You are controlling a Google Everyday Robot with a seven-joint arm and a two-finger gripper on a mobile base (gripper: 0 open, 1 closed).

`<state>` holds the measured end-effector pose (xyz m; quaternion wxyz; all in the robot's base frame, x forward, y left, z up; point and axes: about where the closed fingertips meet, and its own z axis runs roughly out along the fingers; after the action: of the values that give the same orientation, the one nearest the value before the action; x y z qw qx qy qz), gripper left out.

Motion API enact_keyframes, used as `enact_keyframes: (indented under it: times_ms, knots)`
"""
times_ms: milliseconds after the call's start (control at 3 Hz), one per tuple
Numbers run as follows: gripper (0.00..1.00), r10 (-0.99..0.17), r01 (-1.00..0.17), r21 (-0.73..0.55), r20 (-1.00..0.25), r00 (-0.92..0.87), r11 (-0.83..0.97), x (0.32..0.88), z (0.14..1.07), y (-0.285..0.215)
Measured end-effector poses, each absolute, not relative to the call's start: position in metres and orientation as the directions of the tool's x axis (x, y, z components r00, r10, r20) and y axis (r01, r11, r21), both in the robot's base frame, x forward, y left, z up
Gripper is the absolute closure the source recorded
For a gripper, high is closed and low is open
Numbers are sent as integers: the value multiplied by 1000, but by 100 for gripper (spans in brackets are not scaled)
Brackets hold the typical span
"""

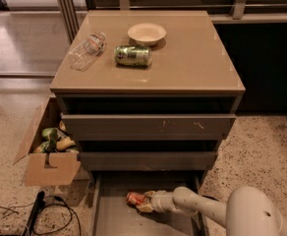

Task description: Pick coke can from bottom drawer and place on counter

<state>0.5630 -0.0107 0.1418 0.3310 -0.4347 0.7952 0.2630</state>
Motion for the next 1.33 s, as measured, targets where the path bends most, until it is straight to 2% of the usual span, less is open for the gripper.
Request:
enact_keyframes:
  times_ms: [667, 1333]
  knots:
    - [100, -486, -875, 86, -803, -344, 476, 562, 213, -34]
    - [100, -489, -901, 28, -833, -260, 433, 537, 277, -48]
